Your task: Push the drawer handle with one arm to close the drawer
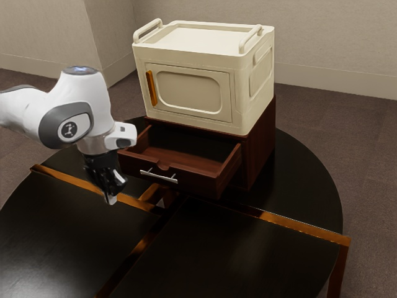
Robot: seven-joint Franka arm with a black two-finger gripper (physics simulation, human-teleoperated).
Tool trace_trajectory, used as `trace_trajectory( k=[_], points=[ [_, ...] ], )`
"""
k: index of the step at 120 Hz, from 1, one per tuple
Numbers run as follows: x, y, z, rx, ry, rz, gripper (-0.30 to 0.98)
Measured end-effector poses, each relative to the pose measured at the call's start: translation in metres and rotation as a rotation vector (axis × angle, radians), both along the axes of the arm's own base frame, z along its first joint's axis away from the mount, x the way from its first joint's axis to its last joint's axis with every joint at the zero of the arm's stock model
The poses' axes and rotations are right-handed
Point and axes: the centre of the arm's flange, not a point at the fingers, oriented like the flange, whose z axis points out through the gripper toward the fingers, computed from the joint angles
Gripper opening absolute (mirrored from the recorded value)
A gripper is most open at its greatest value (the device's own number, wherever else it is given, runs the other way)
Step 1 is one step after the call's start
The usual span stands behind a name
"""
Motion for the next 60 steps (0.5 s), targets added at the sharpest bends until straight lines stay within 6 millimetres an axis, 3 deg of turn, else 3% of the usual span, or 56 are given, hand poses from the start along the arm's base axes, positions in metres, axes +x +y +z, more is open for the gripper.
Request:
trace_trajectory(
  k=[27,60],
  points=[
    [0.023,-0.009,-0.012,0.002,-0.076,0.117,-0.08],
    [0.067,-0.021,-0.023,0.015,-0.102,0.201,-0.10]
  ],
)
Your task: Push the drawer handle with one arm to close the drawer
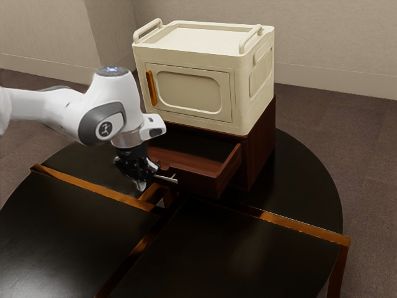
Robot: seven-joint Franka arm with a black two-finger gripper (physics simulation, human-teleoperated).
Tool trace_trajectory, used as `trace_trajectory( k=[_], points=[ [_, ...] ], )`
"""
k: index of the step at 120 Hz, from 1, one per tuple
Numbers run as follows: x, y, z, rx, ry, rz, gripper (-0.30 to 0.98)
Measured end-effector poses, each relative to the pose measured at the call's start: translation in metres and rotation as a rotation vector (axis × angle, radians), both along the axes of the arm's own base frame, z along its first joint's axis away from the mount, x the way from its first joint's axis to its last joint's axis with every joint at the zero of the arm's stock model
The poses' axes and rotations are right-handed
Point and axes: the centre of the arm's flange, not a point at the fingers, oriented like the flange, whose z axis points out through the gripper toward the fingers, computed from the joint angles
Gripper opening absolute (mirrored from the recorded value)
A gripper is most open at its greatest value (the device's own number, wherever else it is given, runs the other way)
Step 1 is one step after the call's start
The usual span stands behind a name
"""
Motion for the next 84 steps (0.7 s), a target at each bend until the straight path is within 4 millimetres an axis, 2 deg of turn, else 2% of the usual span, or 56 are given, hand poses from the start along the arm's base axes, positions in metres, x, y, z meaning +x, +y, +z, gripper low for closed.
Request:
trace_trajectory(
  k=[33,84],
  points=[
    [0.038,-0.018,-0.013,-0.008,-0.003,0.028,-0.10],
    [0.083,-0.015,-0.014,-0.003,-0.033,0.018,-0.10]
  ],
)
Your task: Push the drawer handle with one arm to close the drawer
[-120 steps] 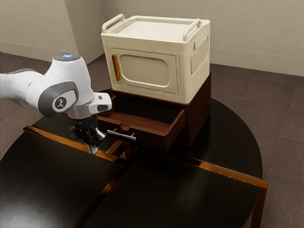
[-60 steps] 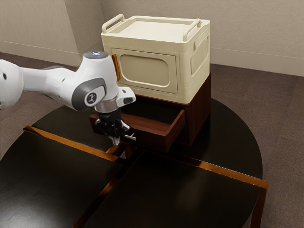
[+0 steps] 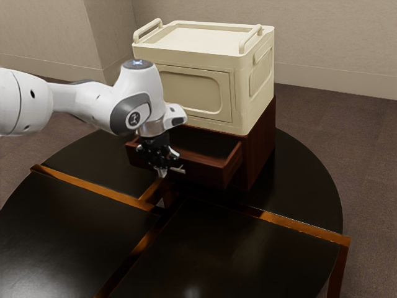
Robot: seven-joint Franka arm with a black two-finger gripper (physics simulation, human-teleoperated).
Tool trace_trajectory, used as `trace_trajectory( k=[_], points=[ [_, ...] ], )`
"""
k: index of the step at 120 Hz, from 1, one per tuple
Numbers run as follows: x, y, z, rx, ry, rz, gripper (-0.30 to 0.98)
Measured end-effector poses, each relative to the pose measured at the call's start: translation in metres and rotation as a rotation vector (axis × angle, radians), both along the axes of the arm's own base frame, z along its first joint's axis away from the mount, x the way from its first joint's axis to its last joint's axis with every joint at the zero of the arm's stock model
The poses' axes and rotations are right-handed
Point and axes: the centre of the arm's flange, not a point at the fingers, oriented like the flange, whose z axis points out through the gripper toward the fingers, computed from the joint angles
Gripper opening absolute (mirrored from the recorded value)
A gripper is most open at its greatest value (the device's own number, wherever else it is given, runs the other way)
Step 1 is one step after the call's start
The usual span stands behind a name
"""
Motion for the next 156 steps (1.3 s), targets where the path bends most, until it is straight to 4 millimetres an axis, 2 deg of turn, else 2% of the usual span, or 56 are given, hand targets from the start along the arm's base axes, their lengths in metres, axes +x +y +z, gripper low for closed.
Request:
trace_trajectory(
  k=[14,34,73,128,146,156],
  points=[
    [0.012,0.002,0.000,0.007,-0.014,-0.009,-0.10],
    [0.025,0.005,-0.013,0.015,-0.038,-0.030,-0.10],
    [0.063,0.002,-0.007,0.024,-0.120,-0.085,-0.10],
    [0.100,0.005,-0.006,0.040,-0.169,-0.141,-0.10],
    [0.099,0.005,-0.009,0.035,-0.164,-0.151,-0.10],
    [0.080,0.008,0.000,0.014,-0.148,-0.144,-0.10]
  ],
)
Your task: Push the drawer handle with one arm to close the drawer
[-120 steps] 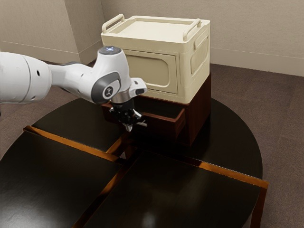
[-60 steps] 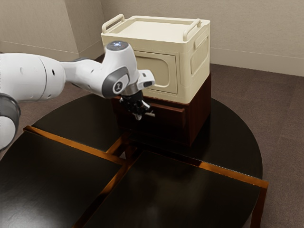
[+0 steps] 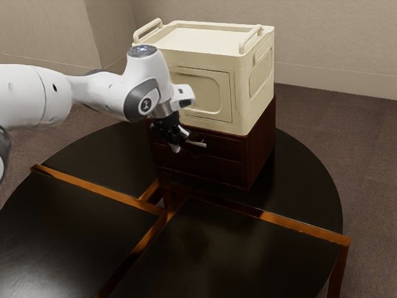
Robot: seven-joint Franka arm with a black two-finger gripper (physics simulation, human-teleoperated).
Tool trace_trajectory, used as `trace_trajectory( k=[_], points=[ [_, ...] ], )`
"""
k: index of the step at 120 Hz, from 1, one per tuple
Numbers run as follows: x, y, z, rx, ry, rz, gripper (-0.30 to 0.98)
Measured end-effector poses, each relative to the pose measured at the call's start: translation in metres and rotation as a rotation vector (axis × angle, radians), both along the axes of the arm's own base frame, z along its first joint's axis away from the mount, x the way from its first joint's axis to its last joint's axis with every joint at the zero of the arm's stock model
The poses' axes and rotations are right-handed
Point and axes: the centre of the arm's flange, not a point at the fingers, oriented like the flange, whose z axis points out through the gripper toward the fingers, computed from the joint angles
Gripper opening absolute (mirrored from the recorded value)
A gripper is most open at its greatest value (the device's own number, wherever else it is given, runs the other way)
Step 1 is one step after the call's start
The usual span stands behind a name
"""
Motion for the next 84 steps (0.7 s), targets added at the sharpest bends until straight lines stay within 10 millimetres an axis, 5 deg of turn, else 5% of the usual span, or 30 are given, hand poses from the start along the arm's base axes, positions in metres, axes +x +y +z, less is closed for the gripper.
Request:
trace_trajectory(
  k=[8,27,38,64,84],
  points=[
    [-0.022,0.003,0.032,-0.019,0.004,0.004,-0.10],
    [-0.093,0.012,0.161,-0.063,0.024,0.023,-0.10],
    [-0.138,0.020,0.217,-0.074,0.049,0.030,-0.07],
    [-0.169,0.016,0.242,-0.019,0.141,0.026,0.36],
    [-0.176,0.010,0.242,0.021,0.180,0.017,0.53]
  ],
)
